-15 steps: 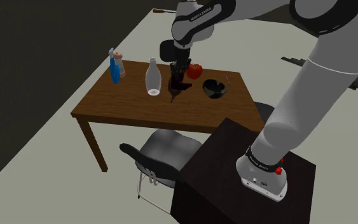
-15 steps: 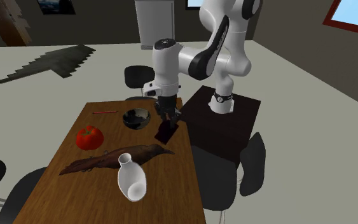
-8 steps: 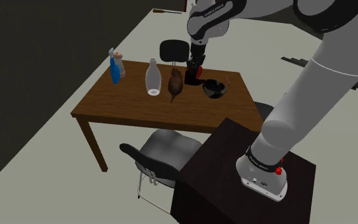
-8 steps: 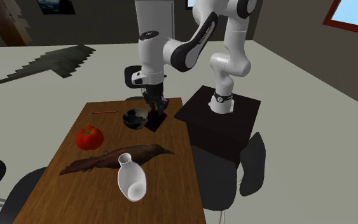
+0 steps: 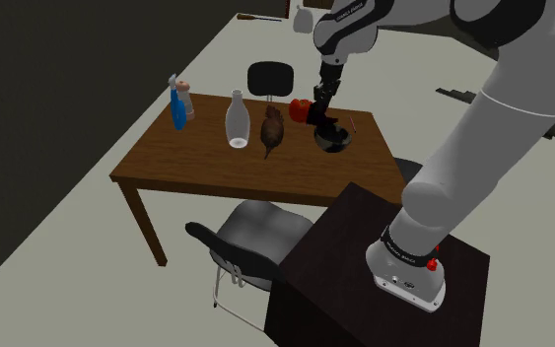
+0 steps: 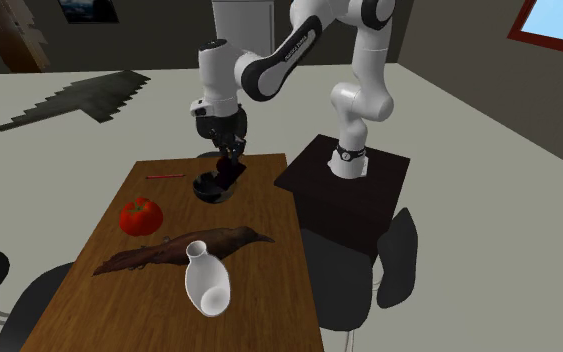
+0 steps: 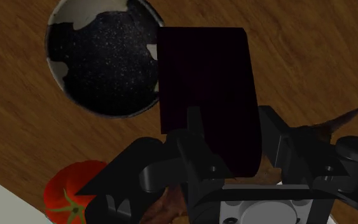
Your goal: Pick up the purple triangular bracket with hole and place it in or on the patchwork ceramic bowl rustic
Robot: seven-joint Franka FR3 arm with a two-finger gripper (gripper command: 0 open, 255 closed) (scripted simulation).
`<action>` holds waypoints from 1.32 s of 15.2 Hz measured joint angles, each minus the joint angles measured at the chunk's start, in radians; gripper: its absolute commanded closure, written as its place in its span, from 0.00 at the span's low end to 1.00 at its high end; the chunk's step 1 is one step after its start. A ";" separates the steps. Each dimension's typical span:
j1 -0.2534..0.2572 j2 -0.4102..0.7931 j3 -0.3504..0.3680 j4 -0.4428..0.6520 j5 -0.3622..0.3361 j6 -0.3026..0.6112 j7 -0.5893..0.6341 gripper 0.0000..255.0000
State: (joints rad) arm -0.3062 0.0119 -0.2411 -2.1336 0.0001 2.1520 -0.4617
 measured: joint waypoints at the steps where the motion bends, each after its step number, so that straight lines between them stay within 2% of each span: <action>1: -0.014 0.012 -0.014 0.016 0.004 -0.004 -0.030 1.00; 9: -0.112 0.097 -0.097 0.120 0.041 -0.029 -0.229 1.00; 20: -0.128 0.165 -0.100 0.063 0.074 0.091 -0.270 1.00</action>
State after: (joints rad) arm -0.4339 0.1766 -0.3408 -2.0710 0.0738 2.2429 -0.7318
